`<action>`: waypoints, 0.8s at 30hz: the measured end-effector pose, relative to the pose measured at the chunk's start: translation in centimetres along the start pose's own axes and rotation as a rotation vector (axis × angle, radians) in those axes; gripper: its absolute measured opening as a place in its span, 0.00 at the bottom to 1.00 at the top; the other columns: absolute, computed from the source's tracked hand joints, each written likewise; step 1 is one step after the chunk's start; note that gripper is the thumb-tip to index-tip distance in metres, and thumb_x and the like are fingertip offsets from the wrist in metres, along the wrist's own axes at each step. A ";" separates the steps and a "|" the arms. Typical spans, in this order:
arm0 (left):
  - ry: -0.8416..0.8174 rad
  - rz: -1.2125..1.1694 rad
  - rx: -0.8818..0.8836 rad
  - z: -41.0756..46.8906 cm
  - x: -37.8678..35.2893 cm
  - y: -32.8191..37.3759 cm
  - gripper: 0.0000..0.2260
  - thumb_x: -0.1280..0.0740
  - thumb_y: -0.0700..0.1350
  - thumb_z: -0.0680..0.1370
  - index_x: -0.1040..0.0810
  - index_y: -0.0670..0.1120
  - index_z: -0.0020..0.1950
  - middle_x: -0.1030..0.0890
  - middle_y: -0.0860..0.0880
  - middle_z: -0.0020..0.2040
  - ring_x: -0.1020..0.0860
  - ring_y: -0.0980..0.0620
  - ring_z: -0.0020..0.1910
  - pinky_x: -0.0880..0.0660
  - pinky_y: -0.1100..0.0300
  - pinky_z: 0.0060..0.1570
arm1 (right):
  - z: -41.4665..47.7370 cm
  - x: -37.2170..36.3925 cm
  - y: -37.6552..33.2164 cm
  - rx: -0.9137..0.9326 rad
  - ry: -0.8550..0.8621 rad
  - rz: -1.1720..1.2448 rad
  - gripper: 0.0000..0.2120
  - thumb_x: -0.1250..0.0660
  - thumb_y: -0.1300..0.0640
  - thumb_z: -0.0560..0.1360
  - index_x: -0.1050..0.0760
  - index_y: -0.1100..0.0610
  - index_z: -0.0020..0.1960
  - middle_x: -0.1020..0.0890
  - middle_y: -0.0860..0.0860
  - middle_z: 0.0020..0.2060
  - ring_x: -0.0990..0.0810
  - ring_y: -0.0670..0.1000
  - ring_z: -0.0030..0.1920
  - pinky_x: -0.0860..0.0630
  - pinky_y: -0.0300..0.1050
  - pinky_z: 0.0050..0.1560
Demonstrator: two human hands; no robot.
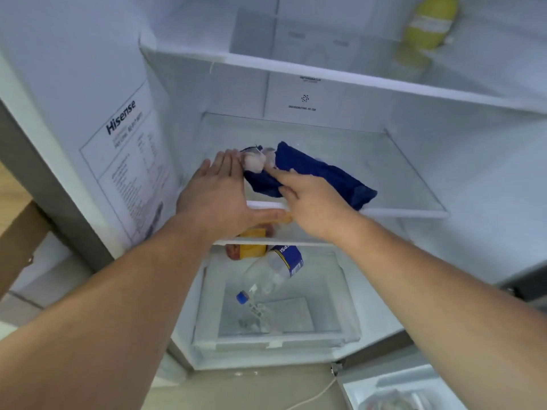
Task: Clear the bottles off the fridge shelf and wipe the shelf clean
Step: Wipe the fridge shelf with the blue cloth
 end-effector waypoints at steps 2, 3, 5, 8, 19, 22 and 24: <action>-0.029 0.023 0.019 0.1 0.2 0.1 0.68 0.64 0.87 0.55 0.57 0.40 0.82 0.52 0.44 0.83 0.52 0.47 0.82 0.53 0.49 0.79 | -3.1 2.0 2.4 -0.053 0.110 0.016 0.22 0.45 0.59 0.83 0.33 0.42 0.74 0.23 0.47 0.67 0.26 0.48 0.66 0.32 0.41 0.67; -0.045 0.032 0.027 0.1 0.2 0.2 0.66 0.63 0.86 0.57 0.57 0.41 0.82 0.52 0.43 0.83 0.53 0.47 0.82 0.54 0.49 0.79 | -4.1 3.2 3.5 -0.097 0.160 -0.005 0.22 0.45 0.58 0.83 0.32 0.42 0.74 0.20 0.48 0.61 0.22 0.50 0.57 0.28 0.42 0.61; -0.048 0.050 0.045 -0.2 0.2 0.5 0.63 0.60 0.85 0.60 0.57 0.40 0.82 0.53 0.42 0.83 0.53 0.46 0.82 0.54 0.49 0.79 | -4.0 4.5 5.0 -0.186 0.191 -0.042 0.22 0.45 0.58 0.83 0.33 0.43 0.74 0.19 0.51 0.57 0.22 0.54 0.52 0.23 0.49 0.57; -0.008 0.050 0.110 -1.0 0.3 0.2 0.63 0.58 0.84 0.62 0.54 0.38 0.81 0.49 0.39 0.82 0.50 0.43 0.81 0.52 0.48 0.79 | 0.4 2.6 1.4 -0.104 0.022 -0.056 0.21 0.46 0.60 0.83 0.31 0.46 0.73 0.24 0.53 0.67 0.29 0.56 0.69 0.36 0.36 0.67; -0.006 0.083 0.212 -1.0 0.5 -0.8 0.72 0.66 0.86 0.52 0.51 0.35 0.80 0.46 0.36 0.81 0.46 0.40 0.80 0.48 0.46 0.78 | 12.4 3.1 3.0 -0.043 -0.010 -0.243 0.34 0.47 0.70 0.77 0.44 0.48 0.79 0.24 0.55 0.68 0.25 0.57 0.65 0.31 0.43 0.65; 0.015 0.122 0.202 -0.7 0.6 -0.7 0.71 0.64 0.86 0.52 0.48 0.35 0.80 0.43 0.36 0.80 0.43 0.39 0.79 0.46 0.45 0.77 | 6.6 9.2 12.1 -0.382 0.110 -0.342 0.33 0.46 0.68 0.77 0.44 0.50 0.79 0.25 0.59 0.67 0.25 0.61 0.64 0.30 0.44 0.58; 0.009 0.136 0.192 -0.6 0.4 -0.4 0.70 0.63 0.86 0.54 0.48 0.36 0.80 0.44 0.37 0.81 0.43 0.39 0.79 0.45 0.45 0.76 | 1.1 11.8 15.1 -0.582 0.160 -0.367 0.30 0.46 0.66 0.79 0.46 0.52 0.80 0.27 0.61 0.69 0.26 0.62 0.64 0.29 0.46 0.56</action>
Point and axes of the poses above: each hand's wrist, its own z-axis towards the middle knuckle, its own x-axis out of the back of the hand, y = z × x, the point moved 6 cm from there along z, towards the middle knuckle
